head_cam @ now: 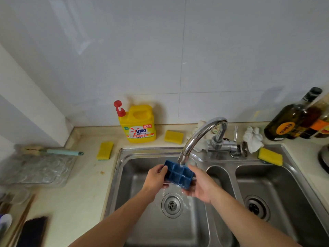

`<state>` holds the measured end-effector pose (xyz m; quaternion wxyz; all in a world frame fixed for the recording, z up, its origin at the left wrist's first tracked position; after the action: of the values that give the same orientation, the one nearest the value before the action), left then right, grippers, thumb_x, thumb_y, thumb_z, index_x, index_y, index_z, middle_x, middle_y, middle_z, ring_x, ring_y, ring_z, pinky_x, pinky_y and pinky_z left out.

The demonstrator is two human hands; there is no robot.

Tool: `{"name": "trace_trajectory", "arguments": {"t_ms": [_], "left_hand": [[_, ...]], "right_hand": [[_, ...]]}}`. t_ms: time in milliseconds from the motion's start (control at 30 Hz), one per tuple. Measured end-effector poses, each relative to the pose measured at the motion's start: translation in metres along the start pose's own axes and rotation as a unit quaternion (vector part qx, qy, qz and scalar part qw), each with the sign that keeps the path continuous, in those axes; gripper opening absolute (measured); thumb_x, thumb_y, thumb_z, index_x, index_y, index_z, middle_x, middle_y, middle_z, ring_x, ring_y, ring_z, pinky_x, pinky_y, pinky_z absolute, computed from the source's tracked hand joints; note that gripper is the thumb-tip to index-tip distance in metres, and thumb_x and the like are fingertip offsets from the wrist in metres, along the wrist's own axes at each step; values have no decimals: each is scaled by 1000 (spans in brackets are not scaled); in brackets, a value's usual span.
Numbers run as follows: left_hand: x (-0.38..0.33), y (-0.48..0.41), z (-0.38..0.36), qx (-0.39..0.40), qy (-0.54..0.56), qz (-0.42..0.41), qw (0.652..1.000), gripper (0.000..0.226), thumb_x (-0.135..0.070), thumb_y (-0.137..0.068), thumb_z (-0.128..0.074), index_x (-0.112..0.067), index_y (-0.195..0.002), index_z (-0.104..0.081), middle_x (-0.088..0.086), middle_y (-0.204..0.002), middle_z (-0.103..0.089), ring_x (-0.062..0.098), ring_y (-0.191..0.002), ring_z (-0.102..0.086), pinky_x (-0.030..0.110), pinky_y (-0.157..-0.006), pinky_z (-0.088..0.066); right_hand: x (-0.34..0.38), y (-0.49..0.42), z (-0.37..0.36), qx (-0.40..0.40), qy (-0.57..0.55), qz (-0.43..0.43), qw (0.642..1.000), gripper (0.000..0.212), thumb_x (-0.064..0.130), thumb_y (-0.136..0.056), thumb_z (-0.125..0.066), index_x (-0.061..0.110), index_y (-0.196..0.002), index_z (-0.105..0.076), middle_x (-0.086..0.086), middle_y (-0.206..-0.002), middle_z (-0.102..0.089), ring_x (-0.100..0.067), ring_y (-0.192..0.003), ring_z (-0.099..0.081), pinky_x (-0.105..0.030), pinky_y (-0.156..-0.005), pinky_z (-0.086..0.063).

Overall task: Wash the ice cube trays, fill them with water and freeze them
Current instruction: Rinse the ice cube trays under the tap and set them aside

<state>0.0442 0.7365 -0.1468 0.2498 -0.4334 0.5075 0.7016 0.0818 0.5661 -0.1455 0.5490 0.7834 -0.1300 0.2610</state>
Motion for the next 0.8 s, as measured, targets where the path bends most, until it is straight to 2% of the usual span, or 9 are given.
{"name": "trace_trajectory", "arguments": {"t_ms": [167,300,367,433,500,600,733,800], "left_hand": [[22,-3,-35,64,-44,35,996,21,-26,-105,-50,-19,-114,-67,5,-96,-74,14,-75,-73,25,-62,-58],[22,1,-67,118,-75,39,989,19,-26,-106,-48,-29,-109,-67,2,-98,-74,15,-84,-72,23,-64,-57],[19,0,-83,131,-98,34,986,18,-26,-106,-48,-29,-109,-66,5,-101,-73,18,-86,-71,24,-66,-58],[17,2,-100,147,-111,33,982,20,-23,-106,-49,-22,-115,-66,10,-107,-70,25,-93,-70,31,-74,-61],[15,6,-118,166,-126,23,978,22,-22,-106,-48,-18,-119,-66,12,-109,-70,26,-97,-68,31,-74,-60],[11,13,-138,172,-149,-1,974,21,-22,-105,-49,-19,-119,-65,7,-109,-70,20,-99,-67,27,-72,-57],[9,16,-155,164,-163,-4,973,22,-23,-105,-50,-19,-121,-64,7,-106,-71,18,-91,-66,30,-75,-57],[8,19,-163,164,-156,4,974,21,-23,-104,-51,-21,-121,-64,7,-106,-71,19,-92,-67,32,-77,-57]], "right_hand": [[-7,11,35,-40,54,27,997,41,43,-101,-58,7,-117,-67,-17,-97,-70,-27,-81,-65,-33,-65,-54],[-12,22,67,-84,49,49,994,32,41,-98,-63,12,-109,-71,-17,-101,-73,-30,-92,-68,-38,-77,-55],[-13,27,83,-99,41,64,992,27,38,-99,-63,14,-107,-73,-16,-100,-73,-29,-92,-67,-37,-76,-54],[-15,33,101,-121,33,77,989,27,38,-98,-64,15,-108,-73,-16,-105,-74,-27,-92,-68,-32,-71,-55],[-18,39,119,-146,28,90,985,28,39,-98,-65,15,-109,-74,-19,-107,-75,-26,-89,-69,-31,-68,-54],[-18,47,141,-180,41,113,976,28,40,-97,-66,15,-109,-73,-16,-107,-75,-27,-93,-71,-36,-72,-56],[-3,59,162,-214,91,169,958,13,35,-97,-66,23,-98,-71,-7,-102,-72,-26,-100,-70,-43,-85,-61],[5,65,171,-214,126,204,947,8,32,-97,-65,25,-97,-70,-2,-100,-72,-20,-96,-69,-40,-83,-60]]}}
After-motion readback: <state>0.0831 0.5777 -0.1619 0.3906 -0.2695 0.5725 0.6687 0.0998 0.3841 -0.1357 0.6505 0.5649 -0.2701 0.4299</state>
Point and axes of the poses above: each hand's wrist, its own y-axis away from the middle knuckle, its own z-axis out of the back of the hand, x = y × z, the point moved 9 cm from there along -y, towards the middle knuckle
